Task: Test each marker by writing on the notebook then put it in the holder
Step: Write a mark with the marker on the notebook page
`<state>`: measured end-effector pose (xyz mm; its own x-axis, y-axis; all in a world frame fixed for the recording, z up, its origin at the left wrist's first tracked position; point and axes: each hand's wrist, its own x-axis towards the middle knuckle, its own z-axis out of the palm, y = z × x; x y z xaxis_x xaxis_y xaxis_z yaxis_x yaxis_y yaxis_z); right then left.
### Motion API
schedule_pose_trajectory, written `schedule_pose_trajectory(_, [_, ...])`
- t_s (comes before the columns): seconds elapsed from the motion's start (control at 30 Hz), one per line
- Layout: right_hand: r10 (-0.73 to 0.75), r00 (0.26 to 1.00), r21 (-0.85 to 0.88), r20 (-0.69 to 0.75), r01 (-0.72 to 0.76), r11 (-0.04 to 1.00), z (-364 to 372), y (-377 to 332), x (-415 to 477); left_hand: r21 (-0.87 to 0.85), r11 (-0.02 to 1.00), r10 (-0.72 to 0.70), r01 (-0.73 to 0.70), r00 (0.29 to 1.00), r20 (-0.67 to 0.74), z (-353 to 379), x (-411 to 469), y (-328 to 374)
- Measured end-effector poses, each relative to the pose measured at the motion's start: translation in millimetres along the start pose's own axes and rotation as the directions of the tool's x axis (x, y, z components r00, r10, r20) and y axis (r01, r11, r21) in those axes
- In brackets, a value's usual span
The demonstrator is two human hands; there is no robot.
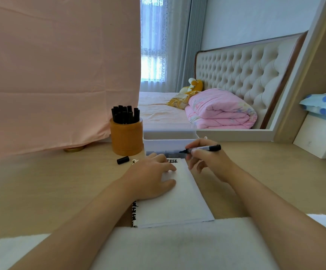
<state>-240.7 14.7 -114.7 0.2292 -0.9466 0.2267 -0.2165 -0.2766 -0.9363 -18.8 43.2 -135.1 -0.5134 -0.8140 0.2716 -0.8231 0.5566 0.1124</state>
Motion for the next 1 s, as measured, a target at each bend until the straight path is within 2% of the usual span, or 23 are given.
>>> schedule_pose_trajectory(0.1, [-0.014, 0.997, -0.139, -0.079, 0.002, 0.99, 10.6, 9.7, 4.2, 0.003, 1.0, 0.002, -0.002, 1.0, 0.022, 5.9, 0.2, 0.1])
schedule_pose_trajectory(0.23, [-0.017, 0.987, -0.187, -0.16, -0.014, 0.982, 17.2, 18.0, 12.8, 0.012, 1.0, 0.0, 0.0, 0.999, 0.05, 6.2, -0.5, 1.0])
schedule_pose_trajectory(0.63, [-0.031, 0.99, -0.201, -0.141, 0.002, 0.98, 18.8, 27.3, 18.8, 0.007, 1.0, -0.02, 0.02, 0.997, 0.081, 4.8, 1.0, 0.3])
schedule_pose_trajectory(1.0, [-0.062, 0.989, -0.316, -0.137, 0.015, 0.949, 16.2, 33.3, 22.7, -0.004, 0.999, -0.04, 0.041, 0.995, 0.095, 2.2, -0.2, 3.1])
